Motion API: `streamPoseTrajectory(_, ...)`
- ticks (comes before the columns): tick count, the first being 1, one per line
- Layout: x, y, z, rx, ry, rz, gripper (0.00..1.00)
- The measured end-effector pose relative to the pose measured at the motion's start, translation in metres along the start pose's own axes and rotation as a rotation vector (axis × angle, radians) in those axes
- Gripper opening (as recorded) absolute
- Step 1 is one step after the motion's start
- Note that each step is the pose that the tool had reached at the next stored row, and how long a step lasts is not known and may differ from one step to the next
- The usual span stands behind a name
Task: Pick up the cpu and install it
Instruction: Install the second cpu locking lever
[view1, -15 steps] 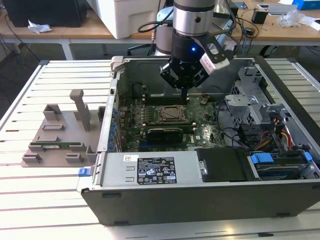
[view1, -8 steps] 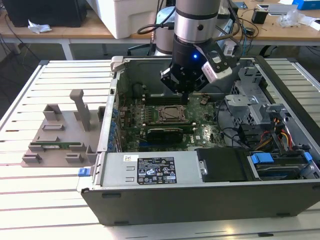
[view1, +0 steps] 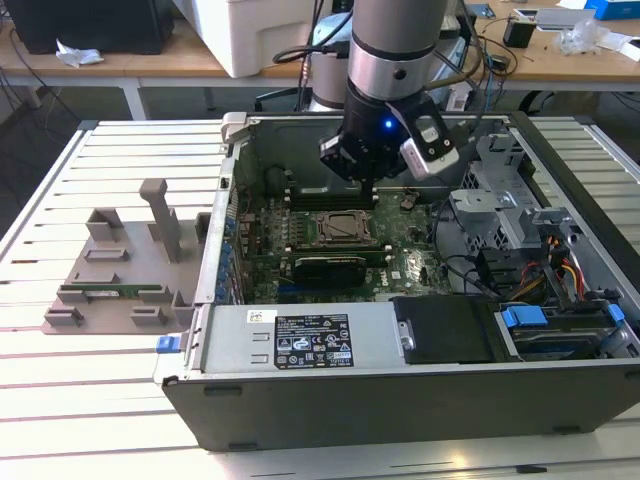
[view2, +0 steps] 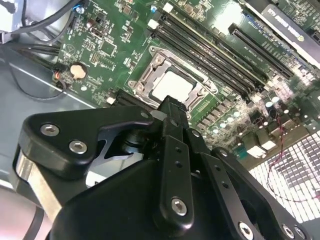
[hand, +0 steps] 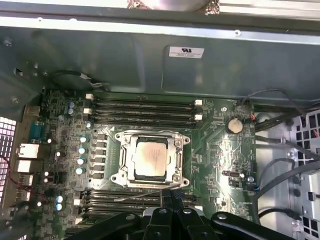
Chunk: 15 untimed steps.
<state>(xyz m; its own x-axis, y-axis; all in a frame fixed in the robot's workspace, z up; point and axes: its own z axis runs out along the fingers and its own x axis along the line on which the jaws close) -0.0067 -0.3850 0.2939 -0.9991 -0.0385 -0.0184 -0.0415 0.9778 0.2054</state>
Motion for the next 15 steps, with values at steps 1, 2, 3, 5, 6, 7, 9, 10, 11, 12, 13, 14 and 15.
streamPoseTrajectory(1, 0.0001, -0.0003, 0.0015, 0.0, 0.0006, 0.0, 0.11)
streamPoseTrajectory(2, 0.0001, -0.0007, 0.0029, 0.0, 0.001, 0.0, 0.11)
streamPoseTrajectory(3, 0.0001, -0.0012, 0.0049, 0.0, 0.0016, 0.0, 0.11)
streamPoseTrajectory(5, 0.0002, -0.0021, 0.0088, -0.0001, 0.003, 0.001, 0.11)
streamPoseTrajectory(6, 0.0002, -0.0025, 0.0105, -0.0001, 0.0038, 0.001, 0.11)
streamPoseTrajectory(7, 0.0003, -0.0038, 0.0152, -0.0001, 0.0053, 0.001, 0.11)
streamPoseTrajectory(9, 0.0004, -0.0058, 0.0194, -0.0003, 0.0066, 0.001, 0.11)
streamPoseTrajectory(10, 0.0007, -0.0074, 0.0228, -0.0002, 0.0076, 0.002, 0.11)
streamPoseTrajectory(11, 0.0018, -0.0084, 0.026, -0.0003, 0.0082, 0.002, 0.11)
streamPoseTrajectory(12, 0.0032, -0.0089, 0.0279, -0.0003, 0.0083, 0.002, 0.11)
streamPoseTrajectory(13, 0.0044, -0.0095, 0.0296, -0.0003, 0.0085, 0.002, 0.11)
streamPoseTrajectory(14, 0.0058, -0.0103, 0.0317, -0.0003, 0.0088, 0.002, 0.11)
streamPoseTrajectory(15, 0.0069, -0.0111, 0.0331, -0.0001, 0.0091, 0.002, 0.11)
